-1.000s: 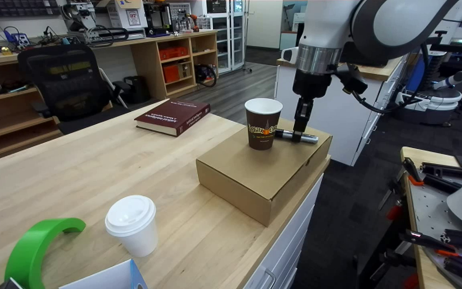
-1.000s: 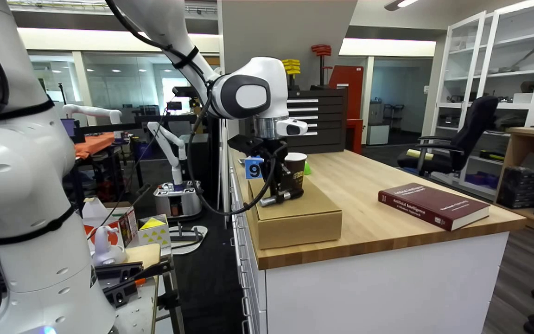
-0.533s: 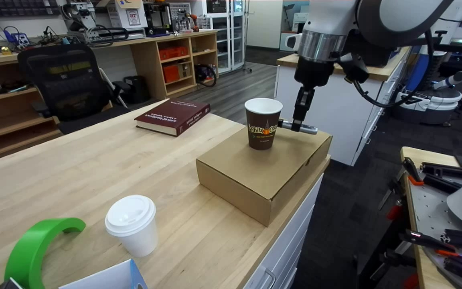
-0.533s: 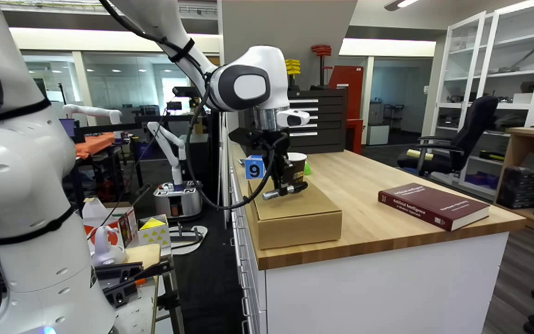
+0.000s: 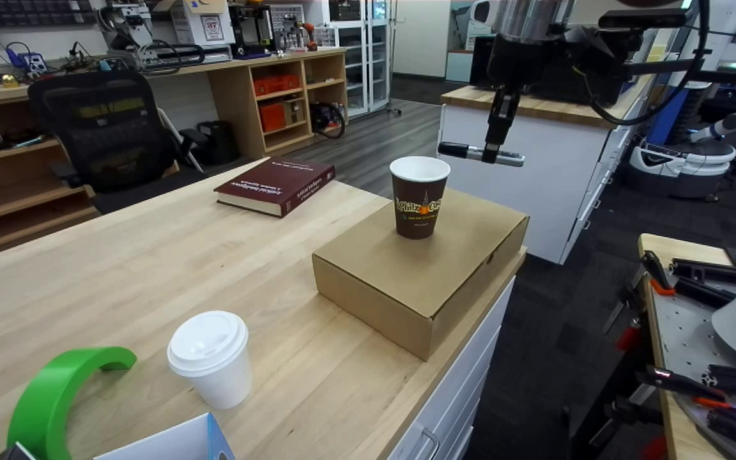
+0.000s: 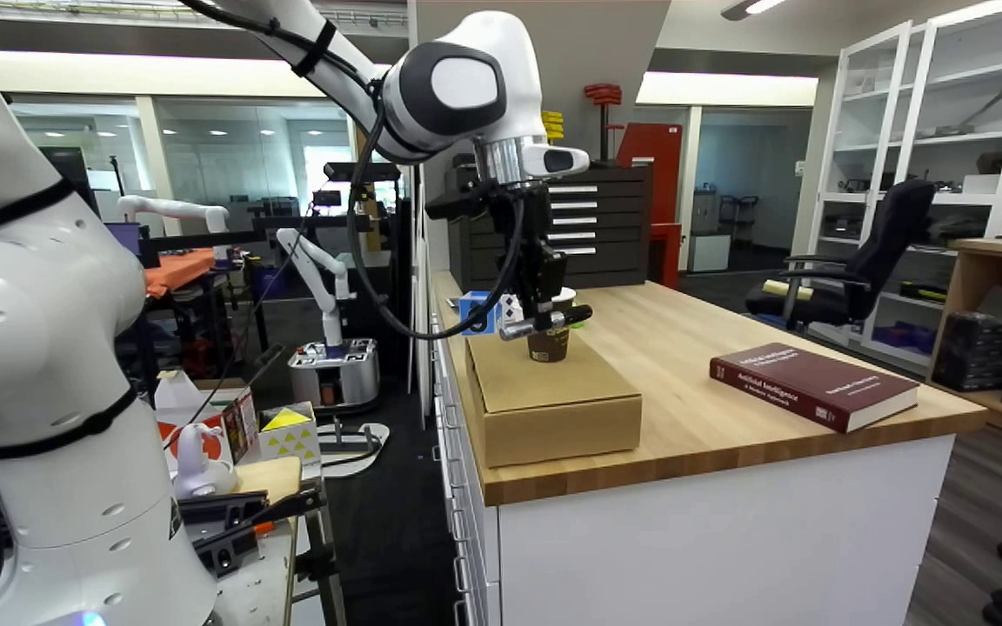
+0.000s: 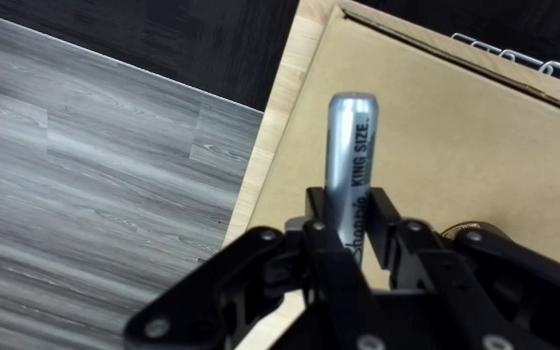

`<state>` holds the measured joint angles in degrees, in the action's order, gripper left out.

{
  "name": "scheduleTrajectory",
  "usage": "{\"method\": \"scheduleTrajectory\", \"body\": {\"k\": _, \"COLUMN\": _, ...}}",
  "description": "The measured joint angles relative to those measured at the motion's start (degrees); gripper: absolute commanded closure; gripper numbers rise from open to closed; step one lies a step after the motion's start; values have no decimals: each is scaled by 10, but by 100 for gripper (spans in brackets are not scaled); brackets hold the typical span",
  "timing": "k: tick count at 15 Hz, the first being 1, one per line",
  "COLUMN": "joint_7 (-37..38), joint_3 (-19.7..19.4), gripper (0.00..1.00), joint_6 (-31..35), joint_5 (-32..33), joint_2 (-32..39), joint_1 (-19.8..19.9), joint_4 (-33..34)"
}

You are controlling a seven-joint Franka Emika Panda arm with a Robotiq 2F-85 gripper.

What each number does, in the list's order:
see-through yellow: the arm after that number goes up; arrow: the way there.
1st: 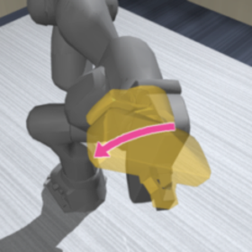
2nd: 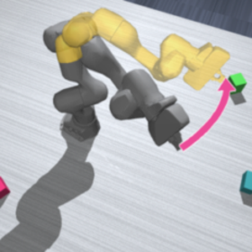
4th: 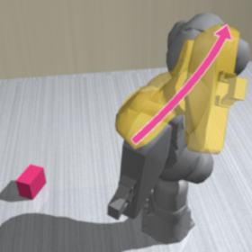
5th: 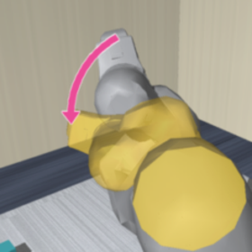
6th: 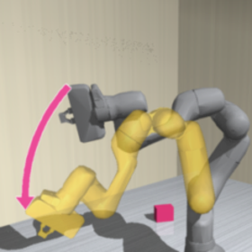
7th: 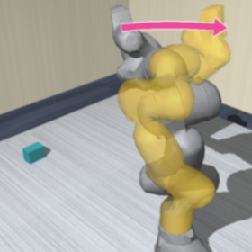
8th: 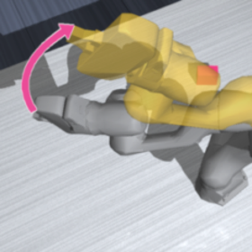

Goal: Put the marker in the cup

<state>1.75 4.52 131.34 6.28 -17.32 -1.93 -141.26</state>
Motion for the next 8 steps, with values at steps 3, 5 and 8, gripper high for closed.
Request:
{"method": "scheduleTrajectory", "body": {"k": 3, "joint_7": -32, "joint_3": 1, "gripper": 94, "joint_6": -64, "joint_5": 23, "joint_2": -9, "joint_1": -2, "joint_4": 42}}
{"method": "scheduleTrajectory", "body": {"k": 5, "joint_7": -55, "joint_3": 5, "gripper": 94, "joint_6": -103, "joint_5": 43, "joint_2": -9, "joint_1": -4, "joint_4": 75}}
{"method": "scheduleTrajectory", "body": {"k": 8, "joint_7": -91, "joint_3": 13, "gripper": 94, "joint_6": -158, "joint_5": 68, "joint_2": -5, "joint_1": -11, "joint_4": 124}}
